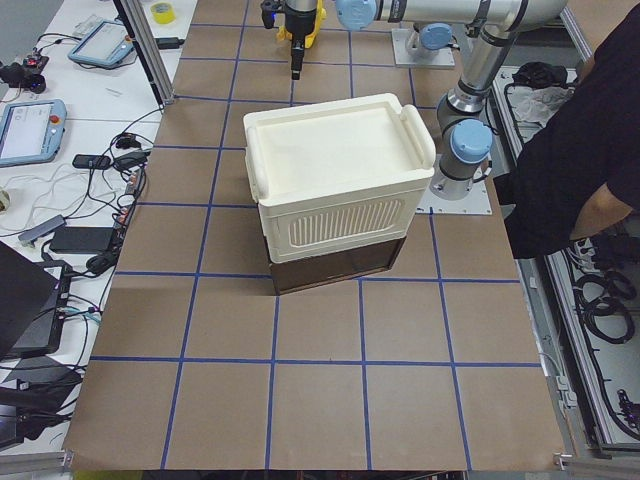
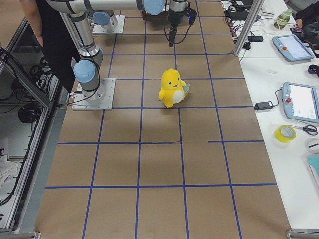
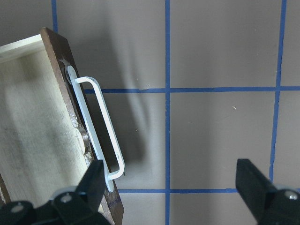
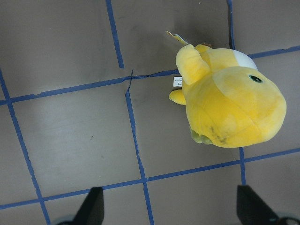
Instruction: Pull drawer sideways
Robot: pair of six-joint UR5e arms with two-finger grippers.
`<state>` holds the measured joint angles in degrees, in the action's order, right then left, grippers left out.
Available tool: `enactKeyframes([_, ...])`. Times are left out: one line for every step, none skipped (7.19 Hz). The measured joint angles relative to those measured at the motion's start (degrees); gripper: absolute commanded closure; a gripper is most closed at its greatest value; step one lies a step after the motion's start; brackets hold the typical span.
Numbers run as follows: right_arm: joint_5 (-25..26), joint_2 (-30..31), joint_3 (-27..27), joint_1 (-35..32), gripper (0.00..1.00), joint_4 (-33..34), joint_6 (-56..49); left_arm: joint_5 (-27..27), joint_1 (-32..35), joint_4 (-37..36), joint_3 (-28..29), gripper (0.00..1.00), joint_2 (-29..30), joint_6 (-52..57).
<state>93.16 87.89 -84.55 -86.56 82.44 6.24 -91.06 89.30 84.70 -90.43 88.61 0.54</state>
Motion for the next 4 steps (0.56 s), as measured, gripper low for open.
enactKeyframes([0.0, 0.0, 0.0, 0.0, 0.0, 0.0, 0.0, 0.2, 0.0, 0.0, 0.0, 0.0, 0.0, 0.0])
enactKeyframes([0.0, 0.0, 0.0, 0.0, 0.0, 0.0, 0.0, 0.3, 0.0, -0.1, 0.0, 0.0, 0.0, 0.0])
enactKeyframes([0.0, 0.0, 0.0, 0.0, 0.0, 0.0, 0.0, 0.2, 0.0, -0.1, -0.1, 0.0, 0.0, 0.0])
enactKeyframes([0.0, 0.0, 0.0, 0.1, 0.0, 0.0, 0.0, 0.1, 0.0, -0.1, -0.1, 0.0, 0.0, 0.0])
